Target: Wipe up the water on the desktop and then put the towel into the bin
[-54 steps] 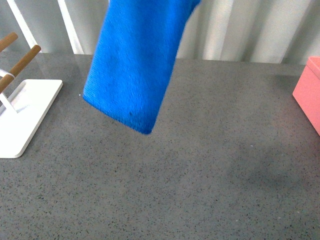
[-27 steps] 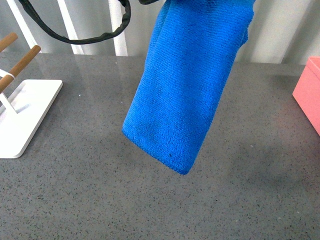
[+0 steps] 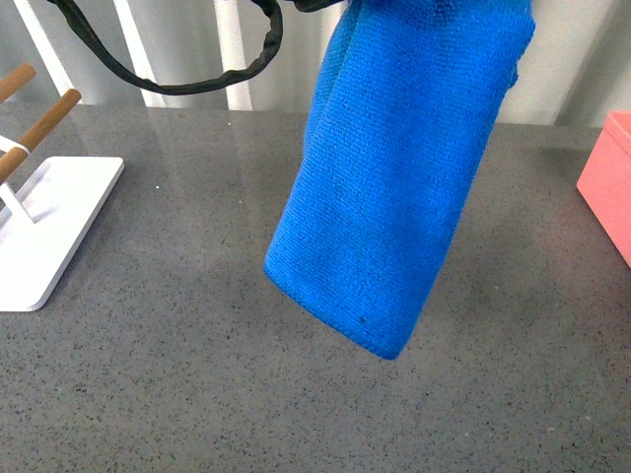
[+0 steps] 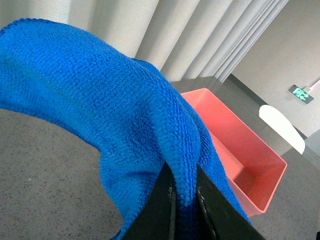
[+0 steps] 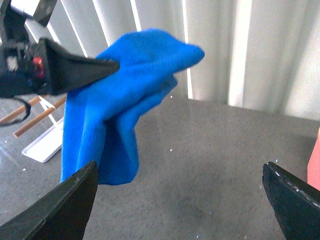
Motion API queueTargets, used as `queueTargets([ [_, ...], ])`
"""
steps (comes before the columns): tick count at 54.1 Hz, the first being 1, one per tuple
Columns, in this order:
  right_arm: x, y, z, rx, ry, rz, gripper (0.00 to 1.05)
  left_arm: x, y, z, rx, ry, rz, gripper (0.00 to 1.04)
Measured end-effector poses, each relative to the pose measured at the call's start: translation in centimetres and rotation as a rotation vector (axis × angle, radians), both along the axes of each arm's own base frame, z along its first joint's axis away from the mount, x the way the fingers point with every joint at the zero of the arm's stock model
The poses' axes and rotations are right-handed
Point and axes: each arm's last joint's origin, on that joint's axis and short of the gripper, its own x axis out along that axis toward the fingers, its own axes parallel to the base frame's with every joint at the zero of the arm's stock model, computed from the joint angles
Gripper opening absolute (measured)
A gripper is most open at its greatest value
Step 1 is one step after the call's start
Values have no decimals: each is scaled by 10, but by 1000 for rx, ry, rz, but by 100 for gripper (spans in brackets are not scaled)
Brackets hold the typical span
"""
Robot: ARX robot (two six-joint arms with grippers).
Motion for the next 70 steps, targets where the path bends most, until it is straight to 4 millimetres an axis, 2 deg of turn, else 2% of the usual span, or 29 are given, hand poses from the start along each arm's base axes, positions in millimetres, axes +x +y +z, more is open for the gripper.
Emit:
queueTargets([
  [3, 29, 1, 8, 15, 5, 56, 98, 0, 0, 0, -9, 8, 2, 4],
  [7, 61, 12, 2, 20, 47, 104, 98, 0, -1, 1, -21, 11, 8, 4],
  [11, 78, 29, -9, 17, 96, 162, 98, -1, -2, 1, -33, 21, 18, 4],
  [15, 80, 53, -20, 5, 134, 265, 98, -1, -3, 2, -41, 25, 21, 4],
  [21, 71, 87, -34, -54, 137, 408, 98, -2, -6, 2, -48, 29, 14, 4],
  [28, 68, 104, -46, -79, 121, 439, 98, -3, -9, 5, -62, 32, 8, 4],
  [43, 80, 106, -62, -110, 97, 409, 98, 0, -9, 12, -110, 42, 17, 4],
  [53, 90, 103, -65, -122, 60, 376, 97, 1, -8, 13, -118, 49, 18, 4],
  [63, 110, 101, -54, -101, -18, 361, 58, 1, -11, 16, -127, 52, 13, 4],
  [70, 117, 99, -49, -85, -40, 359, 36, 1, -12, 17, -127, 52, 10, 4],
])
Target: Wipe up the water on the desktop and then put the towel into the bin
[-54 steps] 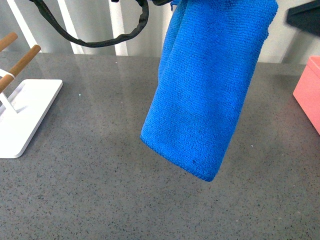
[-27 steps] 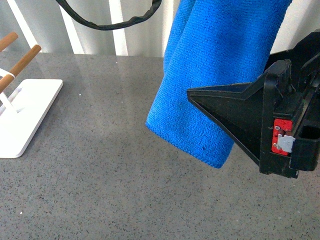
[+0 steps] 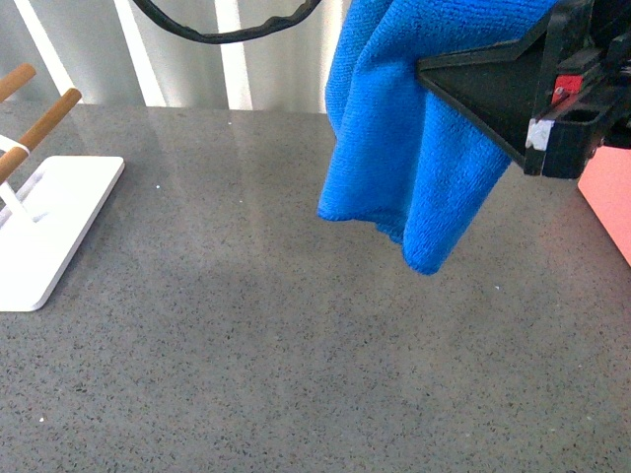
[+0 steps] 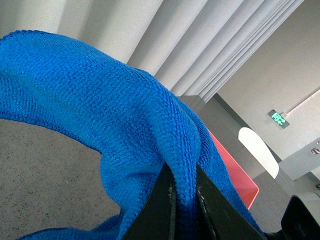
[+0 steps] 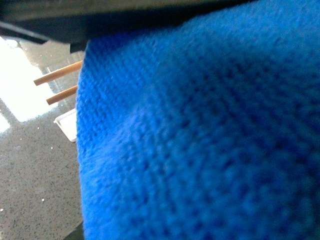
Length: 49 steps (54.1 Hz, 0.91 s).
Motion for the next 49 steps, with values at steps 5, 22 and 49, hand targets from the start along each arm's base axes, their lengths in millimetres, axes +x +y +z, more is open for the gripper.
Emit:
queueTargets([
  [5, 1, -1, 1, 5, 2, -4, 20, 0, 0, 0, 2, 3, 1, 4],
  [22, -1, -3, 8, 12, -14, -11, 3, 2, 3, -1, 5, 8, 16, 4],
  [49, -5, -24, 36, 73, -52, -80, 3, 16, 36, -9, 35, 61, 111, 37],
])
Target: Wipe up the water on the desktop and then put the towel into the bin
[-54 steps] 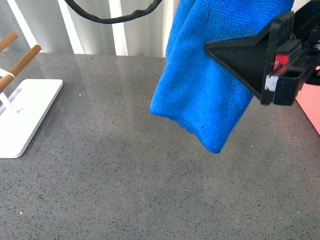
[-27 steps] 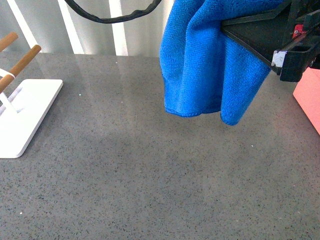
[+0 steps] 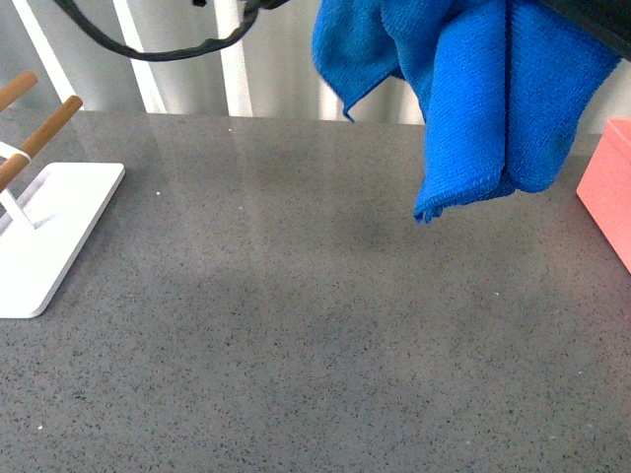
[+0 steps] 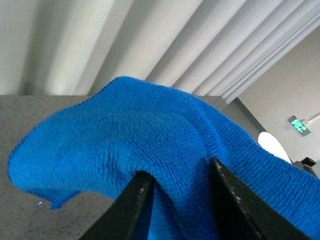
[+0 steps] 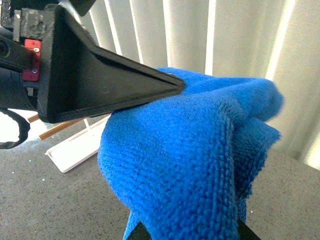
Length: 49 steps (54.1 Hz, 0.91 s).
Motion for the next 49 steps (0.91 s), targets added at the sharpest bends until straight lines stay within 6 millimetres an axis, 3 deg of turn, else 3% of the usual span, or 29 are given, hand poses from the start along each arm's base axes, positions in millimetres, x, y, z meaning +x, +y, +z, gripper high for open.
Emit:
queueTargets([
  [6, 3, -8, 2, 13, 8, -28, 3, 4, 21, -4, 5, 15, 49, 53],
  [12, 4, -17, 4, 31, 18, -65, 3, 5, 56, -8, 8, 30, 115, 73],
  [21, 5, -26, 5, 35, 37, -104, 3, -18, 103, -16, 53, 46, 164, 100],
  [31, 5, -31, 6, 41, 36, -116, 3, -65, 121, -24, 139, 65, 161, 98],
  [49, 6, -29, 5, 40, 41, -118, 3, -135, 131, -11, 151, -11, 160, 98],
])
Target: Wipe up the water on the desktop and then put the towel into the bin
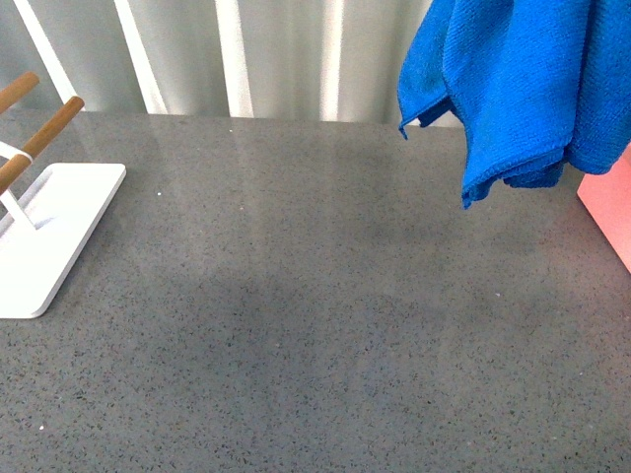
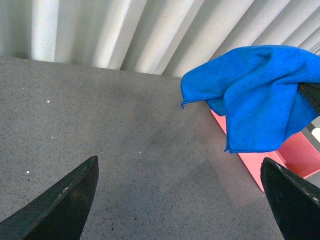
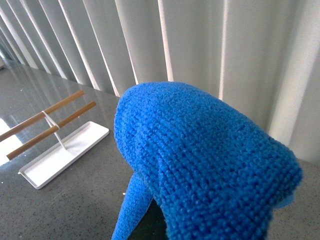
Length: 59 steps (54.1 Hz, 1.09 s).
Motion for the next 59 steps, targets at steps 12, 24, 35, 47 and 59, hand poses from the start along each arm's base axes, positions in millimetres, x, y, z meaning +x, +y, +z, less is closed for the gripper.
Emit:
queueTargets([
  [12, 0, 3, -4, -3, 15, -9, 3, -32, 17, 1, 197, -265, 419, 75],
  [24, 1, -1, -9, -17, 61, -61, 3, -50, 25, -21, 290, -276, 521, 39],
  [35, 0, -6, -14, -26, 120, -91, 3, -61, 25, -31, 300, -288, 515, 7],
  [47, 0, -8, -20, -72, 164, -156, 3, -71, 25, -42, 309, -283, 513, 3],
  [59, 1, -8, -18, -79, 156, -155, 3, -79, 25, -47, 308, -288, 514, 3],
])
